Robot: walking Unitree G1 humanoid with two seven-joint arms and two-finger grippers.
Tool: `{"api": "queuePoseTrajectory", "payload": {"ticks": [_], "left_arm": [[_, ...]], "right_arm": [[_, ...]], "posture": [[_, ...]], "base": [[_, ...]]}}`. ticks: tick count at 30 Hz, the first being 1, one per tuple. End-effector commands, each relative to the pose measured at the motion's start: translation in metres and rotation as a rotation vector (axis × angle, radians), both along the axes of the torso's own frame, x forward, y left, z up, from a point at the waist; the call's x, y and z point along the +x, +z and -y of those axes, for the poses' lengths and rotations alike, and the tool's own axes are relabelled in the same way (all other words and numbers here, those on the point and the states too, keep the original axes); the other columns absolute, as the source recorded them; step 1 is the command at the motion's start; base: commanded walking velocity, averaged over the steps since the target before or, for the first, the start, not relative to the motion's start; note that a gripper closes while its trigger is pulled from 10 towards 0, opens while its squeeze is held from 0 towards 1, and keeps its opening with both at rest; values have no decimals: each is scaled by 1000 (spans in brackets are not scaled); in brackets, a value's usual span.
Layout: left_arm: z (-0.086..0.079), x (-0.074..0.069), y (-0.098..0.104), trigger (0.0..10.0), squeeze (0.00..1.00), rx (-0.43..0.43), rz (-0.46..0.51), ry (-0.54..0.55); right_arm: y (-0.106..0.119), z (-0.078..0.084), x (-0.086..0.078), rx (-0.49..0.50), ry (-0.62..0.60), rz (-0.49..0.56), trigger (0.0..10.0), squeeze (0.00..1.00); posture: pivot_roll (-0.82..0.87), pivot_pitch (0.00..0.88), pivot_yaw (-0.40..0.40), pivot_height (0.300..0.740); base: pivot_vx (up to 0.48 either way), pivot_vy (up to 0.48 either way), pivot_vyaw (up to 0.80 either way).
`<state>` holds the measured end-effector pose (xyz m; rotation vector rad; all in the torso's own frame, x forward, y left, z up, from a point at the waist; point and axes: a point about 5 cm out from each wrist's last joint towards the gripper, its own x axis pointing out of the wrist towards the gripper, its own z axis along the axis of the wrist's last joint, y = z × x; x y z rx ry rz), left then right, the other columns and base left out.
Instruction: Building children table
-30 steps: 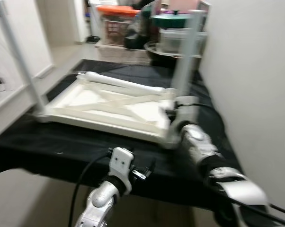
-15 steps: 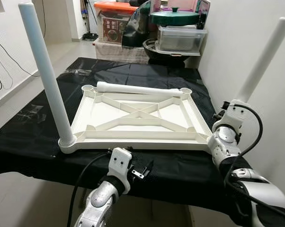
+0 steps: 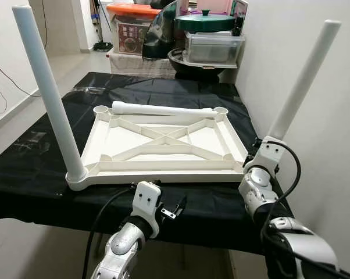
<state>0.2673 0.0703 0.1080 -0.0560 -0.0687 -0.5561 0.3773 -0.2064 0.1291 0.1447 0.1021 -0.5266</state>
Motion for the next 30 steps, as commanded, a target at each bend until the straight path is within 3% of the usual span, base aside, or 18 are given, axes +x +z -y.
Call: {"api": "queuePoseTrajectory", "payload": {"ticks": [1,10,17,21,30], "left_arm": [[0,0,0,10000,0,5,-5,-1],[-1,0,-1,10000,0,6,-8,4],[-1,1,-1,10000,0,11,-10,8],[-2,3,-3,10000,0,31,-25,25],[-3,4,-4,10000,0,49,-32,33]], "right_arm": [[-2,-11,0,-5,70,13,10000,0],[-13,-33,-24,-81,284,71,10000,0],[-15,-39,-32,-111,351,110,10000,0],[-29,-51,-49,-154,443,120,10000,0],[-27,-42,-60,-151,403,97,10000,0]], "posture": [[131,0,-76,740],[120,0,-73,740],[115,0,-69,740],[117,0,-69,740],[111,0,-62,740]], "base": [[0,0,0],[0,0,0],[0,0,0],[0,0,0],[0,0,0]]}}
